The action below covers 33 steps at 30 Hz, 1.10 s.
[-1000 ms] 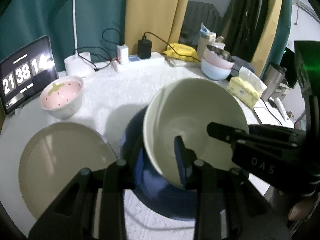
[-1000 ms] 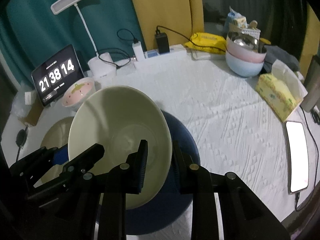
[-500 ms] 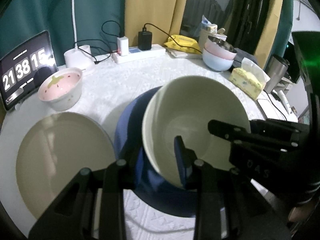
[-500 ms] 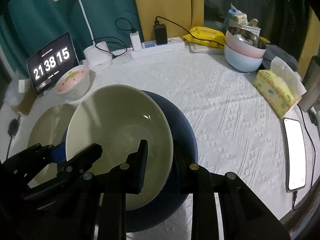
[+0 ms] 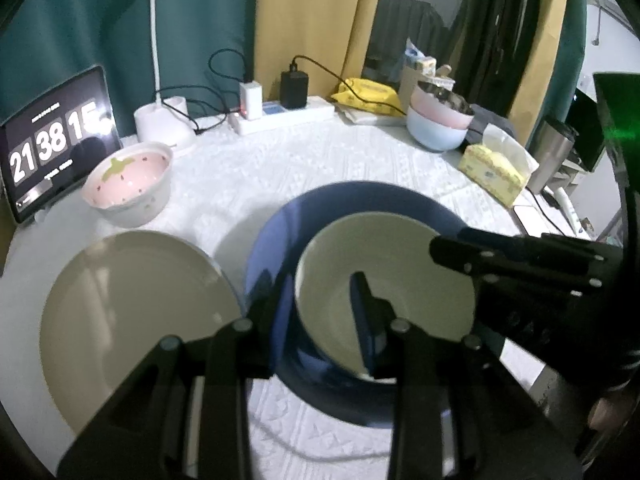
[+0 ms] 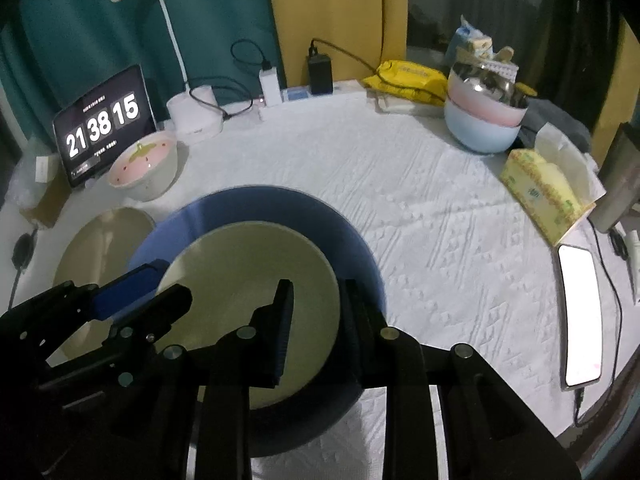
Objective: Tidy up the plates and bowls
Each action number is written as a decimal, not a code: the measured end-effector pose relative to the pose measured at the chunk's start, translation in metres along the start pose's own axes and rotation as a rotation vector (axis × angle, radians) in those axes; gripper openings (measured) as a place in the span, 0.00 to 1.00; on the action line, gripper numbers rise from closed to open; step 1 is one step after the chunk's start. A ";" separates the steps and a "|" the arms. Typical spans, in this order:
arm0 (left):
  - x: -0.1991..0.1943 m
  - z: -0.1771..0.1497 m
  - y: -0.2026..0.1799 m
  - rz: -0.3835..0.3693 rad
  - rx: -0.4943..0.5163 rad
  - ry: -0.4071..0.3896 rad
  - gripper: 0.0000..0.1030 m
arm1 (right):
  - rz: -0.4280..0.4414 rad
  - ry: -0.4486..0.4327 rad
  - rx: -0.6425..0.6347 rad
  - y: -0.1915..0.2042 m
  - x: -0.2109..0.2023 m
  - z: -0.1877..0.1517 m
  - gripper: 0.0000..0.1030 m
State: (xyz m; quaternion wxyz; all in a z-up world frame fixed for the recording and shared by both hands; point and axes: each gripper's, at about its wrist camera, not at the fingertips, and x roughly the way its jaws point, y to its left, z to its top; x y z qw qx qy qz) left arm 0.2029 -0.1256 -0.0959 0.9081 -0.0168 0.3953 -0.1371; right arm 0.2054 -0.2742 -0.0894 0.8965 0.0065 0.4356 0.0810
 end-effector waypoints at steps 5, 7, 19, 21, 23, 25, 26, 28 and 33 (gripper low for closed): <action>-0.008 0.004 0.007 0.006 -0.011 -0.024 0.32 | -0.003 -0.020 -0.001 -0.001 -0.008 0.005 0.26; -0.011 0.006 0.010 0.010 -0.018 -0.032 0.32 | -0.002 -0.026 -0.005 0.001 -0.010 0.008 0.26; -0.022 0.010 0.040 0.028 -0.070 -0.068 0.38 | 0.018 -0.039 -0.038 0.023 -0.015 0.019 0.26; -0.024 0.011 0.046 0.027 -0.082 -0.075 0.43 | 0.026 -0.043 -0.047 0.028 -0.016 0.021 0.26; -0.025 0.011 0.053 0.027 -0.096 -0.080 0.44 | 0.029 -0.047 -0.060 0.034 -0.016 0.023 0.26; -0.026 0.012 0.058 0.030 -0.107 -0.086 0.44 | 0.032 -0.049 -0.075 0.042 -0.016 0.026 0.27; -0.027 0.012 0.062 0.033 -0.113 -0.089 0.44 | 0.033 -0.050 -0.081 0.044 -0.016 0.026 0.27; -0.028 0.013 0.069 0.038 -0.122 -0.095 0.44 | 0.035 -0.050 -0.092 0.050 -0.015 0.028 0.27; -0.033 0.015 0.087 0.050 -0.146 -0.111 0.44 | 0.039 -0.049 -0.116 0.065 -0.012 0.034 0.27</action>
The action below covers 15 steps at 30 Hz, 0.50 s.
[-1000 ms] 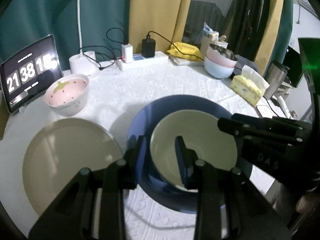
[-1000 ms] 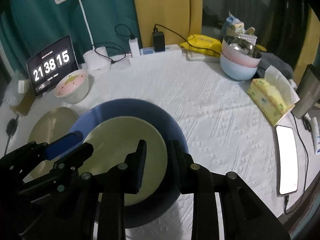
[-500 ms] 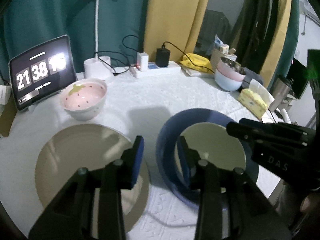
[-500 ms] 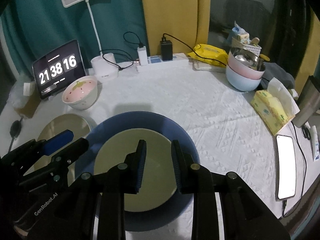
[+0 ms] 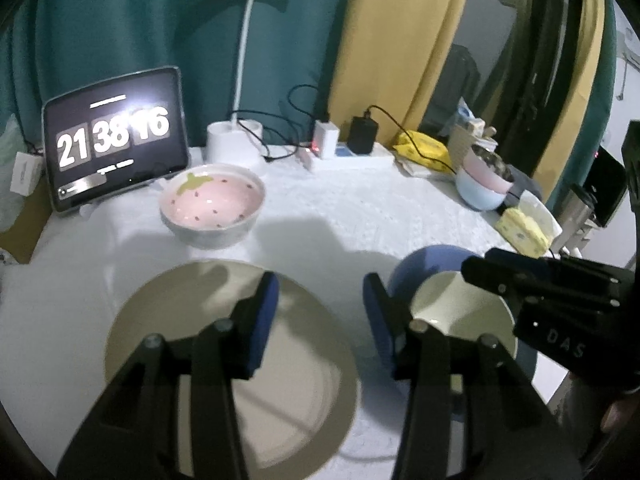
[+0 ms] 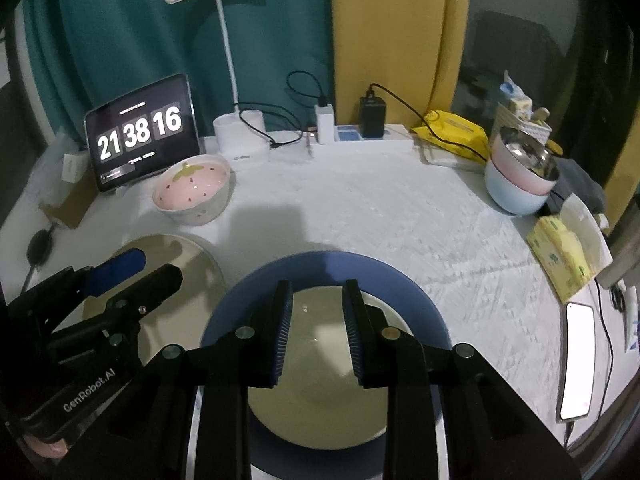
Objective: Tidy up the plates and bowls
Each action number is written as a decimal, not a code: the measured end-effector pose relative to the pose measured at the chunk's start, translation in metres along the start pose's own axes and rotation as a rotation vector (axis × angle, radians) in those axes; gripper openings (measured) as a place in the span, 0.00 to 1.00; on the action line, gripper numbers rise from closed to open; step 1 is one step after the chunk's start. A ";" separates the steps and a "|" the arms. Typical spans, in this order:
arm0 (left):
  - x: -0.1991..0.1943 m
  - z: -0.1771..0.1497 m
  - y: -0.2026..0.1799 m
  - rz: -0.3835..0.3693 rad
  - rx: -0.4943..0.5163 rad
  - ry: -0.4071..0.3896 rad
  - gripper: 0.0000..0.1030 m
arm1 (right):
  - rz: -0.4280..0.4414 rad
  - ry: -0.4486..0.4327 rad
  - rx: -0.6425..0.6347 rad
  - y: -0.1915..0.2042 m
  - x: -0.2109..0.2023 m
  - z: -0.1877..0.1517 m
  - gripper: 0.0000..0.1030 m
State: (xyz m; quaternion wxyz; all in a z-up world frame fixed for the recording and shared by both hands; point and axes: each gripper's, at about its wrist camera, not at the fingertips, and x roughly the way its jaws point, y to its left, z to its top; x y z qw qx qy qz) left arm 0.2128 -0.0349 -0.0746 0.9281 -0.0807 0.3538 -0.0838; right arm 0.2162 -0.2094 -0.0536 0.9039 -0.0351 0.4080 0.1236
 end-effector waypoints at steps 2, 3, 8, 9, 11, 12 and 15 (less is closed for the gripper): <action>-0.001 0.001 0.008 0.007 -0.012 -0.005 0.44 | 0.001 0.002 -0.006 0.005 0.002 0.002 0.27; -0.002 0.002 0.011 0.010 -0.016 -0.008 0.44 | 0.001 0.002 -0.010 0.007 0.002 0.004 0.27; -0.003 0.003 0.028 0.024 -0.035 -0.019 0.44 | 0.006 0.003 -0.028 0.021 0.008 0.009 0.27; -0.002 0.003 0.031 0.023 -0.039 -0.019 0.44 | 0.007 0.003 -0.030 0.024 0.009 0.010 0.27; -0.002 0.003 0.038 0.028 -0.047 -0.018 0.44 | 0.010 0.005 -0.034 0.029 0.011 0.013 0.27; -0.002 0.003 0.041 0.029 -0.051 -0.019 0.44 | 0.011 0.005 -0.036 0.031 0.012 0.014 0.27; -0.002 0.004 0.050 0.035 -0.060 -0.022 0.44 | 0.013 0.004 -0.048 0.040 0.015 0.018 0.27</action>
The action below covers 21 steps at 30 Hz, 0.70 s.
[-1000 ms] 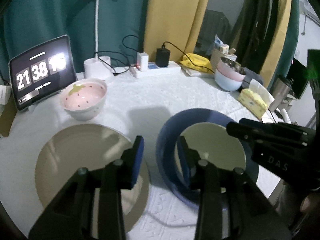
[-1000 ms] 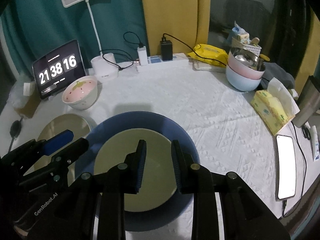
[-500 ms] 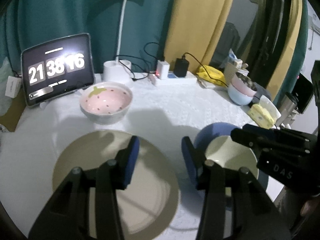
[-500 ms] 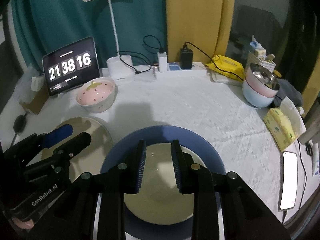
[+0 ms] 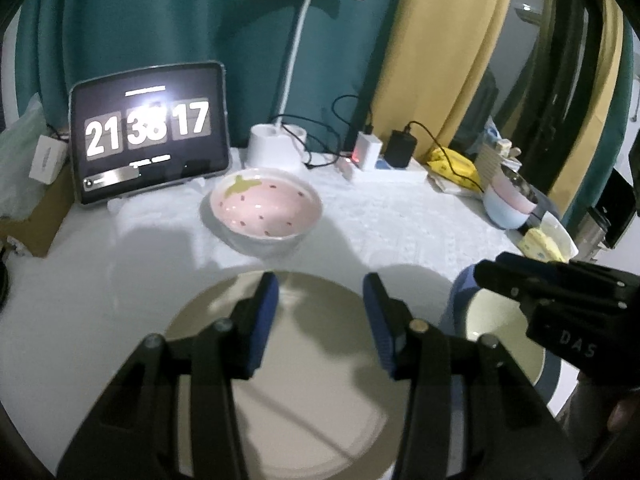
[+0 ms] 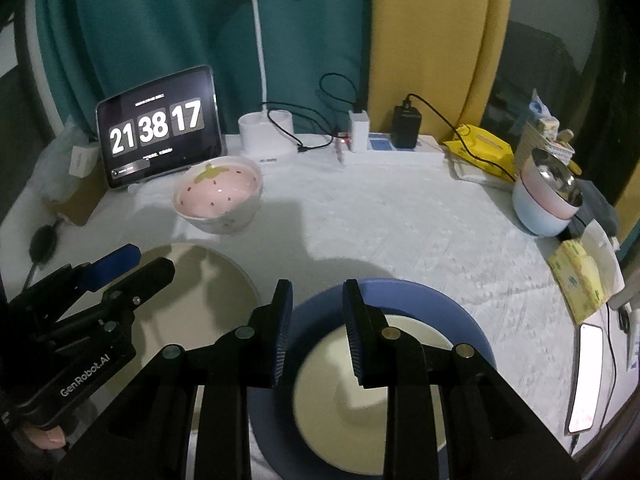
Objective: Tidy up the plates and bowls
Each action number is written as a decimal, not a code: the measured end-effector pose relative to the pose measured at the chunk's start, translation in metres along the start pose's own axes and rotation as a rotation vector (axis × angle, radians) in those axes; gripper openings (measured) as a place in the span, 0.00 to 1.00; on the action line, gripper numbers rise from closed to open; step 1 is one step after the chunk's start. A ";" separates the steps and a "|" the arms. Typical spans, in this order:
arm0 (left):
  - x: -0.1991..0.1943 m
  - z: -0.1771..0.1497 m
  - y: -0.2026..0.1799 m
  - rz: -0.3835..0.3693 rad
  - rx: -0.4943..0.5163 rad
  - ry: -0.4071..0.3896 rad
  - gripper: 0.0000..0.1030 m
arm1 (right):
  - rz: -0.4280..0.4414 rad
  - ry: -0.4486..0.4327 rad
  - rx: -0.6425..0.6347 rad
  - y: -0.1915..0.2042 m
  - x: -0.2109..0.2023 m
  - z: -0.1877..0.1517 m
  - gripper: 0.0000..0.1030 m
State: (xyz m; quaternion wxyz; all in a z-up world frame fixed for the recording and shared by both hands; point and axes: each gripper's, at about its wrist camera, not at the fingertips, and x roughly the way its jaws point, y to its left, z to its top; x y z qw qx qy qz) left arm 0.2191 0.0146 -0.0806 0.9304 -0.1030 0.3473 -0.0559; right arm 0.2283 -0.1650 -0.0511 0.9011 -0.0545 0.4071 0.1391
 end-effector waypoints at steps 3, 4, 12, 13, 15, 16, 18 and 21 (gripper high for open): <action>0.001 0.003 0.009 0.004 -0.005 -0.002 0.44 | 0.002 0.001 -0.010 0.009 0.004 0.006 0.27; 0.002 0.004 0.013 0.007 -0.009 -0.003 0.44 | 0.002 0.002 -0.012 0.010 0.005 0.007 0.27; 0.008 0.015 0.033 0.000 -0.043 -0.009 0.44 | 0.004 0.000 -0.028 0.029 0.016 0.021 0.27; 0.009 0.017 0.035 0.001 -0.043 -0.010 0.44 | 0.005 -0.001 -0.030 0.031 0.018 0.024 0.27; 0.011 0.022 0.039 0.007 -0.045 -0.013 0.44 | 0.010 -0.001 -0.034 0.036 0.022 0.029 0.27; 0.012 0.024 0.042 0.011 -0.046 -0.012 0.44 | 0.013 -0.001 -0.035 0.038 0.024 0.031 0.27; 0.014 0.029 0.047 0.013 -0.051 -0.010 0.44 | 0.018 -0.002 -0.037 0.043 0.029 0.037 0.27; 0.018 0.037 0.054 0.025 -0.048 -0.011 0.44 | 0.021 -0.001 -0.039 0.049 0.035 0.046 0.27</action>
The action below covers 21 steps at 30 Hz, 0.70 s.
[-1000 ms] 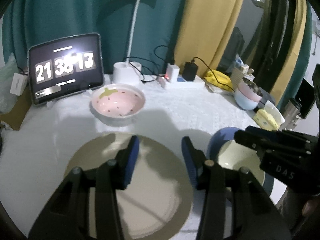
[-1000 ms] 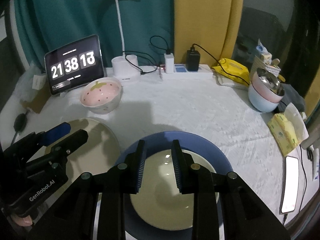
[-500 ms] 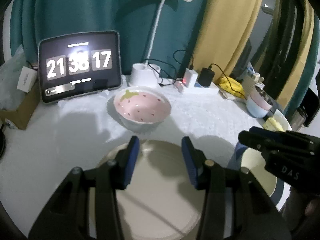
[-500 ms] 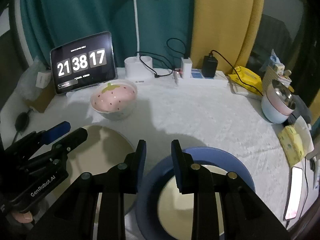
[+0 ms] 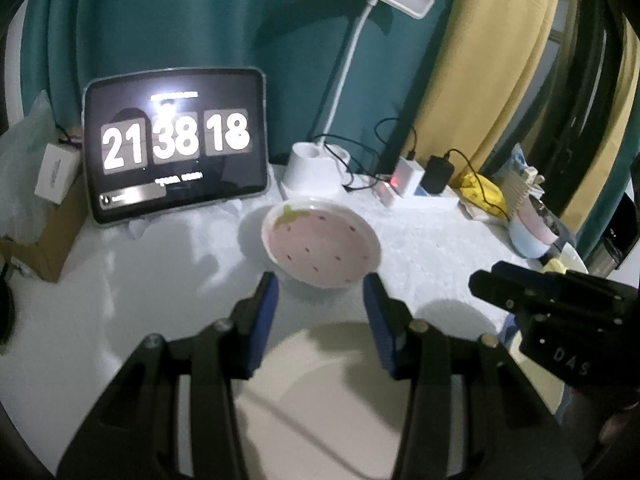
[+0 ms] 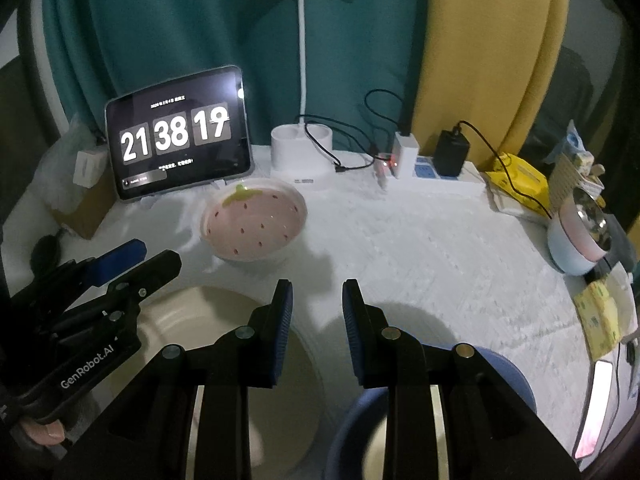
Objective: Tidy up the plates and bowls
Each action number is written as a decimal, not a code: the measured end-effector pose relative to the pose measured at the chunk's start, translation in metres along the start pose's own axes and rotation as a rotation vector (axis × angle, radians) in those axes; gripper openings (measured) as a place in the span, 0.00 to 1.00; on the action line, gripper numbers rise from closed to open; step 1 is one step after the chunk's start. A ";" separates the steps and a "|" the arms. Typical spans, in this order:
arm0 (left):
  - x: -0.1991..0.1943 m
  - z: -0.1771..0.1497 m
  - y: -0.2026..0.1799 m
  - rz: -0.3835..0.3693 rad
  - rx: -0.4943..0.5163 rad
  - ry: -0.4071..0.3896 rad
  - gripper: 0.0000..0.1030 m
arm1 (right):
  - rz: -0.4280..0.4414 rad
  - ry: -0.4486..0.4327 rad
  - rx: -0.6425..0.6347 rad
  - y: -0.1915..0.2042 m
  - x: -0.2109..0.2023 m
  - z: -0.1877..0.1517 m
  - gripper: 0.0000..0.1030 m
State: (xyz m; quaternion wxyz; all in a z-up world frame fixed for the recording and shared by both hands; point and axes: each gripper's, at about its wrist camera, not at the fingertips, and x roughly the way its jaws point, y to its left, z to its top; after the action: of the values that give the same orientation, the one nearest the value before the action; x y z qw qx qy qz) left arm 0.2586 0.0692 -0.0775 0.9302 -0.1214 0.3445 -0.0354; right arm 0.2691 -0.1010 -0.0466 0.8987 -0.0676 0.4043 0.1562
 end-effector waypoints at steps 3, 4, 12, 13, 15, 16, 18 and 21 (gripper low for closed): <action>0.006 0.009 0.007 0.007 0.000 0.008 0.44 | 0.006 0.000 0.005 0.003 0.006 0.008 0.27; 0.009 0.011 0.010 0.010 0.000 0.010 0.44 | 0.009 -0.001 0.008 0.003 0.008 0.012 0.27; 0.032 0.025 0.030 0.022 -0.025 0.043 0.44 | 0.026 0.016 0.066 0.001 0.031 0.030 0.27; 0.035 0.027 0.032 0.022 -0.029 0.047 0.44 | 0.027 0.023 0.074 0.001 0.036 0.031 0.27; 0.043 0.027 0.034 0.028 -0.041 0.066 0.44 | 0.031 0.037 0.089 0.001 0.044 0.033 0.27; 0.046 0.027 0.035 0.027 -0.044 0.072 0.44 | 0.032 0.046 0.099 0.000 0.049 0.034 0.27; 0.055 0.025 0.033 0.026 -0.044 0.094 0.44 | 0.036 0.064 0.124 0.000 0.059 0.035 0.27; 0.070 0.025 0.032 0.011 -0.043 0.136 0.44 | 0.050 0.097 0.165 -0.002 0.076 0.037 0.27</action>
State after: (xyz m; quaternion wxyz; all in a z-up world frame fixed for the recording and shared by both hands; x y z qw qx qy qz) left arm 0.3276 0.0953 -0.1111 0.9020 -0.1366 0.4083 -0.0312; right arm 0.3429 -0.0765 -0.0788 0.8763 0.0092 0.4603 0.1415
